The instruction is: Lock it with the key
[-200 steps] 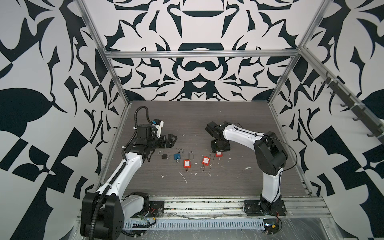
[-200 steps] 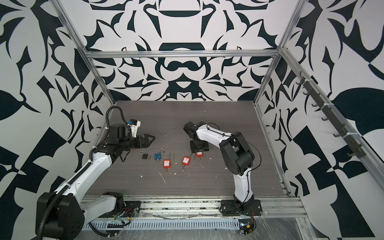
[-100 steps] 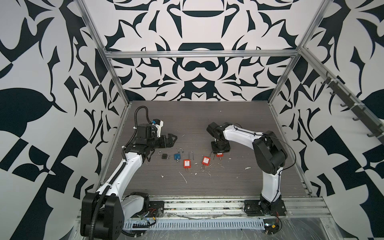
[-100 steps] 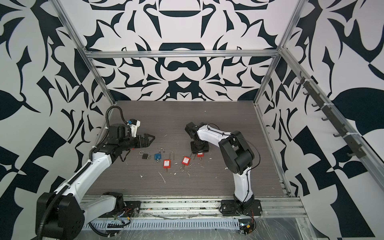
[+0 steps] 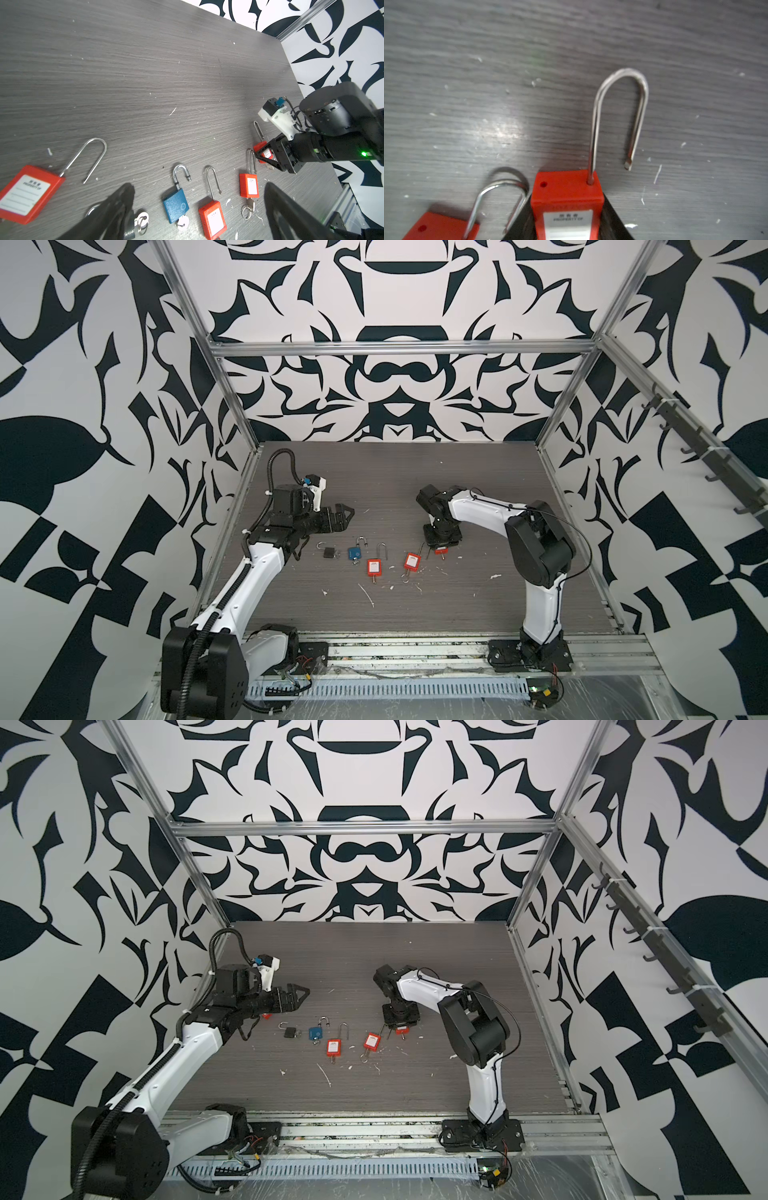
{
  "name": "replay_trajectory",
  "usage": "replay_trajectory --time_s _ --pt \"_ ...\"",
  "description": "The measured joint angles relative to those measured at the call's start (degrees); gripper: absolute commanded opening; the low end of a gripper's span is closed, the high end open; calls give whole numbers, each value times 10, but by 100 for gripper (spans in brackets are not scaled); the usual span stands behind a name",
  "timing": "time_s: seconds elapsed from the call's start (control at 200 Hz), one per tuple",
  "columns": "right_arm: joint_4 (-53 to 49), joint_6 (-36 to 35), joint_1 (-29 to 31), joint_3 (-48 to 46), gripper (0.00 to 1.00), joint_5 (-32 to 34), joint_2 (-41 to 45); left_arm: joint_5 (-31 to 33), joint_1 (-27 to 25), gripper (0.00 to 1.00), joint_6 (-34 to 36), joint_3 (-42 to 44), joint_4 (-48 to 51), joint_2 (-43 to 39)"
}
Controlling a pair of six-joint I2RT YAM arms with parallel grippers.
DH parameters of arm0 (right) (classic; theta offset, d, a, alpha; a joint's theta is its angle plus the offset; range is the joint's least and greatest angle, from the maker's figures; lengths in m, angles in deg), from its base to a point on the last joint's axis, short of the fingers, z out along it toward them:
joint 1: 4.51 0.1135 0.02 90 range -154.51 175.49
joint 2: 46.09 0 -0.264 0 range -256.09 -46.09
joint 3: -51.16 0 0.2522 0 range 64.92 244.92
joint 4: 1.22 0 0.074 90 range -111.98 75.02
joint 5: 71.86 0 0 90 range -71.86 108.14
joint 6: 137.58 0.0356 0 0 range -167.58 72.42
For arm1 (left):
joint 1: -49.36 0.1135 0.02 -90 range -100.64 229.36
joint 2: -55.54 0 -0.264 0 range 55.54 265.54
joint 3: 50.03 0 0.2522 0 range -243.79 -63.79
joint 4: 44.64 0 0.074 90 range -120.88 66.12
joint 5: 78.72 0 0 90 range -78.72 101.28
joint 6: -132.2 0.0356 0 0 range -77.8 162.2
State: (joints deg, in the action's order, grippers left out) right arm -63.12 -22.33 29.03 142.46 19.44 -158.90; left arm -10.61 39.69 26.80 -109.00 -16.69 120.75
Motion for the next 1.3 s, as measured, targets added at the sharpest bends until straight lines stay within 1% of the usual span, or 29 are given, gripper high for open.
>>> replay_trajectory --time_s 0.055,0.085,0.21,0.295,0.33,0.395,0.47,0.505,0.58,0.655,0.705,0.735,0.75,0.815,0.895,1.03,1.19,1.305 --pt "-4 -14 -1 2 34 0 0 0 0 100 4 -5 2 0" --pt "-9 -23 -1 5 31 0 0 0 0 100 7 -9 3 0" --pt "-33 -78 -1 30 33 -6 3 -7 -2 97 31 -26 1 3" --pt "-38 -130 1 42 34 -16 21 -24 -5 93 64 -33 -7 5" --pt "-40 -152 1 43 31 -23 34 -34 -7 93 81 -33 -12 5" --pt "-41 -202 4 43 31 -46 70 -51 -17 91 121 -33 -21 5" --pt "-35 -270 8 39 30 -89 123 -71 -33 86 164 -33 -34 5" --pt "-26 -308 10 30 29 -113 154 -82 -40 79 185 -32 -43 4" --pt "-14 -389 11 2 30 -153 217 -110 -57 74 234 -30 -61 3" --pt "-11 -468 12 -25 30 -182 271 -128 -75 66 275 -30 -73 3" --pt "-15 -511 13 -34 30 -194 292 -147 -86 56 294 -30 -80 4" --pt "-19 -536 13 -35 30 -200 301 -165 -91 52 311 -30 -83 6" --pt "-20 -546 13 -35 30 -202 303 -177 -93 51 329 -30 -86 7" --pt "-25 -586 13 -35 29 -210 306 -220 -103 50 365 -30 -90 13" --pt "-38 -619 13 -33 28 -217 301 -256 -119 51 399 -30 -97 21" --pt "-53 -651 14 -24 28 -223 289 -291 -147 50 428 -30 -103 37" --pt "-61 -673 21 -16 28 -228 288 -300 -177 49 442 -30 -106 52" --pt "-66 -681 24 -7 27 -233 288 -289 -202 47 446 -30 -119 64"
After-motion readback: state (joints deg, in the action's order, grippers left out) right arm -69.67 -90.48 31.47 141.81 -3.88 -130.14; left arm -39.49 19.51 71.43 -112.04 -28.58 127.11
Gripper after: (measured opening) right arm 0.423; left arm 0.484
